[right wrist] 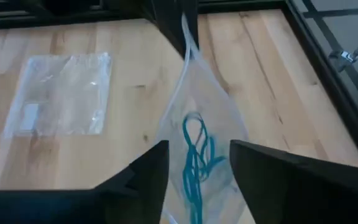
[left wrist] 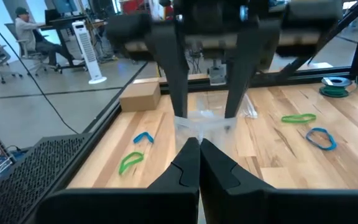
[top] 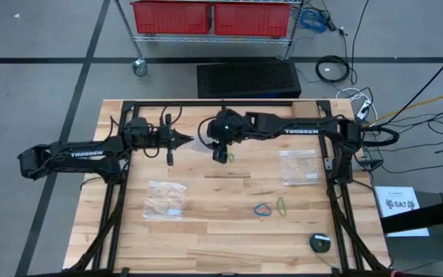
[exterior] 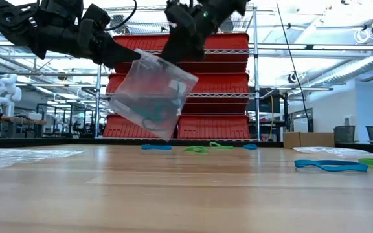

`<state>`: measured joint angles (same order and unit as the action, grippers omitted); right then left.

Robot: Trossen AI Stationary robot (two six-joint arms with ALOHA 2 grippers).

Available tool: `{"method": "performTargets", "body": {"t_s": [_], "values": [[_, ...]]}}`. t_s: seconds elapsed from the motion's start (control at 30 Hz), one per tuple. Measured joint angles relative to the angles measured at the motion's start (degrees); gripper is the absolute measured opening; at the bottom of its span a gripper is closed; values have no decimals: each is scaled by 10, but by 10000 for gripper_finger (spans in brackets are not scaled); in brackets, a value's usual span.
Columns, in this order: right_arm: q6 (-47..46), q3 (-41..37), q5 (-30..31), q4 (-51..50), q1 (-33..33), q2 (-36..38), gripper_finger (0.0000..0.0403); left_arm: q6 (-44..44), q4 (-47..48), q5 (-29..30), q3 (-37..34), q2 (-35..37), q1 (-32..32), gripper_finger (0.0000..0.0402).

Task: Sort rubber bands
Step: Put the blue rubber band into the top left transparent zip bag

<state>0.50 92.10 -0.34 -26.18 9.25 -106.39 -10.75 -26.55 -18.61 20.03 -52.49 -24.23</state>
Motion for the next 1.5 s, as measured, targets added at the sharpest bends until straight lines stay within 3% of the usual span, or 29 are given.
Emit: {"method": "performTargets", "body": {"t_s": [0.23,0.33,0.47,0.6,0.7,0.97,1.2,1.3,1.5], "values": [[24,73,2,-62,-7,0,179,0,0,0,0,0,0,0],[39,105,2,-141,-8,0,167,0,0,0,0,0,0,0],[80,122,5,-260,-7,0,114,0,2,0,0,0,0,0],[97,101,4,-351,-7,1,23,-4,19,14,0,0,0,0],[86,38,-2,-377,-7,8,9,-15,38,36,0,4,0,0],[8,-210,-83,-187,-22,85,1,-29,76,34,1,7,27,0],[-74,-321,-88,-60,-61,142,0,-18,178,15,9,7,89,0],[-93,-337,-87,-28,-76,153,0,-16,210,71,11,7,112,0],[-95,-338,-68,-17,-91,163,0,11,292,319,37,6,112,0]]}}
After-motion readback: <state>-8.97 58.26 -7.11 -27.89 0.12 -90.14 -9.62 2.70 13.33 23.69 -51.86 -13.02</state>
